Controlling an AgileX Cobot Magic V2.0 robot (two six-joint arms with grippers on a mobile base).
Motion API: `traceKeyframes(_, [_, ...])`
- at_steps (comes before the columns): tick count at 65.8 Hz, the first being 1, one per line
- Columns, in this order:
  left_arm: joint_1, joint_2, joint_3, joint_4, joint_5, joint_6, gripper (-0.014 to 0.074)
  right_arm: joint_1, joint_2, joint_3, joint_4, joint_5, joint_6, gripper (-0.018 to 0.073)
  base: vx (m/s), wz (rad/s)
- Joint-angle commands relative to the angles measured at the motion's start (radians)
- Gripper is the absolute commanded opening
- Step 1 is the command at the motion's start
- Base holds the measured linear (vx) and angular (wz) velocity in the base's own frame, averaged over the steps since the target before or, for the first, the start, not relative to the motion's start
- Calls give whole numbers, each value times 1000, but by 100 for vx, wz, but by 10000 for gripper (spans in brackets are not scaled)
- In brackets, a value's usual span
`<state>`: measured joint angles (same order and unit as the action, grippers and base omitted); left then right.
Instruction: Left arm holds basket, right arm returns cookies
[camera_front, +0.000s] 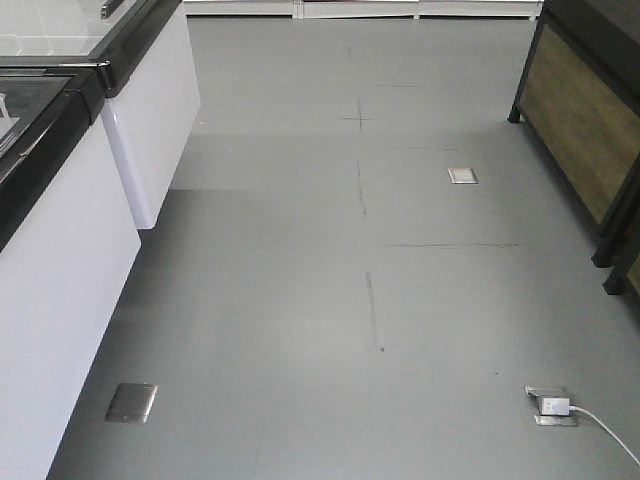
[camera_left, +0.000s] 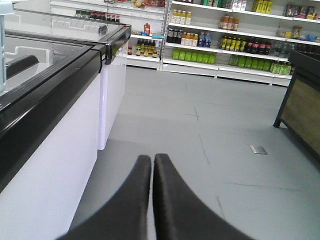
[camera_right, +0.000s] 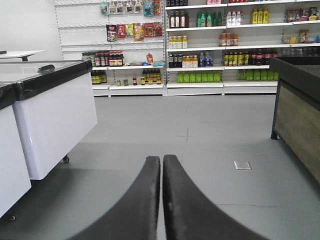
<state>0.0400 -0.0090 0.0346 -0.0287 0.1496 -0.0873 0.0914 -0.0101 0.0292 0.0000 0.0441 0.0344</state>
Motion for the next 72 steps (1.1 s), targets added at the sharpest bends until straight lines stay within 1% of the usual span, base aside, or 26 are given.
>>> traceKeyframes(1, [-4,-15,-36,-6,-69,-7,-6,-3,-12,2,-6,-71,-9,-8,0,0])
traceKeyframes(72, [-4,-15,-36,-6,-69,-7,-6,-3,-12,2,-6,-69,-9,-8,0,0])
